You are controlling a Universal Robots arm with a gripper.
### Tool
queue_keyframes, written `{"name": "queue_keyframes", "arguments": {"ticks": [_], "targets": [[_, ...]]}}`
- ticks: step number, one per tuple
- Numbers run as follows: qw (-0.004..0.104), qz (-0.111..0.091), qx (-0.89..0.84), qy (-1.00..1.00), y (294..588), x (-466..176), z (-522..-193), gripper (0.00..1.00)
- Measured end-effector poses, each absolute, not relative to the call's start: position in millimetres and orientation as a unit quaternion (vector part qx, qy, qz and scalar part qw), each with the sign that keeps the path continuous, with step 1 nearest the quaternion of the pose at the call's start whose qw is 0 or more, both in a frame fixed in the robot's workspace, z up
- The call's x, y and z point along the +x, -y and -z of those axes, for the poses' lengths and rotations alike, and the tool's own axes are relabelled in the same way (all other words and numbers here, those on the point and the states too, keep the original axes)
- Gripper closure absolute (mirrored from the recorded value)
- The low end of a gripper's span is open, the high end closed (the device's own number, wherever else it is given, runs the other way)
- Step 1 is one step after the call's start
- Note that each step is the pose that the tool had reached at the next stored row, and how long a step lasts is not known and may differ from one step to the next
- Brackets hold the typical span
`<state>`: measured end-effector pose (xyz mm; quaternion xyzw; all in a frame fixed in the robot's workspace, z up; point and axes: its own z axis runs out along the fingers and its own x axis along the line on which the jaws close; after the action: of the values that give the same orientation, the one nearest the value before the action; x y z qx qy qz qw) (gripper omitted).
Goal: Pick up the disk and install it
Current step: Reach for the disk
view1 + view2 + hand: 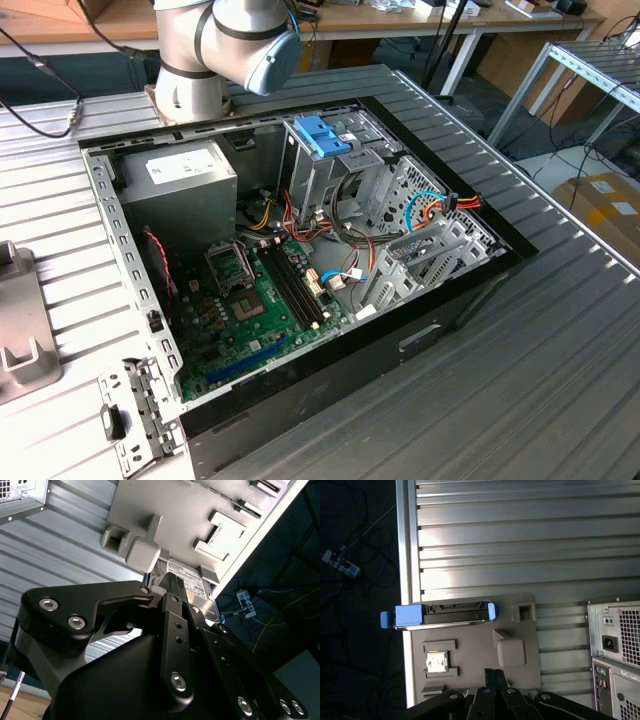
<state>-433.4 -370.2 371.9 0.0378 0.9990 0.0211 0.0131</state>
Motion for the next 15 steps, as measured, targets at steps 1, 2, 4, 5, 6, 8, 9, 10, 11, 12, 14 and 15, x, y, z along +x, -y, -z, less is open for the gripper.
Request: {"name": "queue_keyframes", "arguments": {"ticks": [1, 2, 4, 5, 6, 8, 9, 10, 11, 12, 14, 15], "targets": [[0.013, -0.021, 0.038, -0.999, 370.1, -433.8, -370.9, 0.90], [0.013, -0.021, 0.038, -0.999, 370.0, -434.0, -370.0, 0.90], [0.013, -0.021, 0.038, -0.999, 369.8, -434.6, -368.4, 0.90], [0.013, -0.021, 0.038, -0.999, 369.8, -434.8, -367.7, 0.90], [0.013, -0.021, 0.038, -0.999, 369.7, -435.2, -366.4, 0.90], [0.013, -0.021, 0.038, -0.999, 369.5, -435.6, -363.8, 0.90], [0.013, -0.021, 0.038, -0.999, 369.4, -435.7, -363.2, 0.90], [0.013, -0.021, 0.038, -0.999, 369.3, -435.9, -361.9, 0.90], [0.013, -0.021, 0.038, -0.999, 369.3, -436.0, -361.2, 0.90], [0.013, -0.021, 0.038, -0.999, 369.2, -436.2, -360.6, 0.90], [0.013, -0.021, 0.038, -0.999, 369.1, -436.6, -359.1, 0.90], [0.013, -0.021, 0.038, -0.999, 369.1, -436.8, -358.2, 0.90]]}}
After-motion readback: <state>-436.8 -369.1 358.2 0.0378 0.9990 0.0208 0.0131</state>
